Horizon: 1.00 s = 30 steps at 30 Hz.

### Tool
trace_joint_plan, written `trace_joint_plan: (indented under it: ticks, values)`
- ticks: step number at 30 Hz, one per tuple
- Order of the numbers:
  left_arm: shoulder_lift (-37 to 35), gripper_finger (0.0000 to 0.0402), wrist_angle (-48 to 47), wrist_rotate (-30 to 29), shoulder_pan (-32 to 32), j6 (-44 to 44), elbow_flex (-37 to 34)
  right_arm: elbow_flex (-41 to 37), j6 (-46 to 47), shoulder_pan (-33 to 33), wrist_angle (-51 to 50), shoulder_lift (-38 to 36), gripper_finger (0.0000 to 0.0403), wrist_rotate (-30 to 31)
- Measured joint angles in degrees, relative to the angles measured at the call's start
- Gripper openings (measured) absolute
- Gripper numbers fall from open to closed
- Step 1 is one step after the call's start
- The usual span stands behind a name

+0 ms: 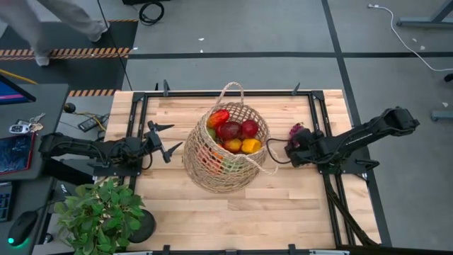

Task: Build produce basket
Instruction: Put the grapes into the basket

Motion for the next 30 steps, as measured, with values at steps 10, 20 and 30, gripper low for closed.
trace_joint_plan:
  ticks: [10, 20, 30]
  values:
    - [-0.01, 0.0394, 0.0, -0.01, 0.01, 0.0, 0.0, -0.88, -0.62, -1.9, 1.47, -0.02, 0.0316, -0.53]
    - [0.0, 0.0394, 0.0, -0.02, 0.02, 0.0, 0.0, -0.91, -4.06, -2.65, 1.95, -0.02, 0.0221, -0.57]
    - [-0.01, 0.0394, 0.0, -0.01, 0.01, 0.01, 0.0, 0.08, -5.34, -2.64, 1.92, 0.03, 0.0171, 0.08]
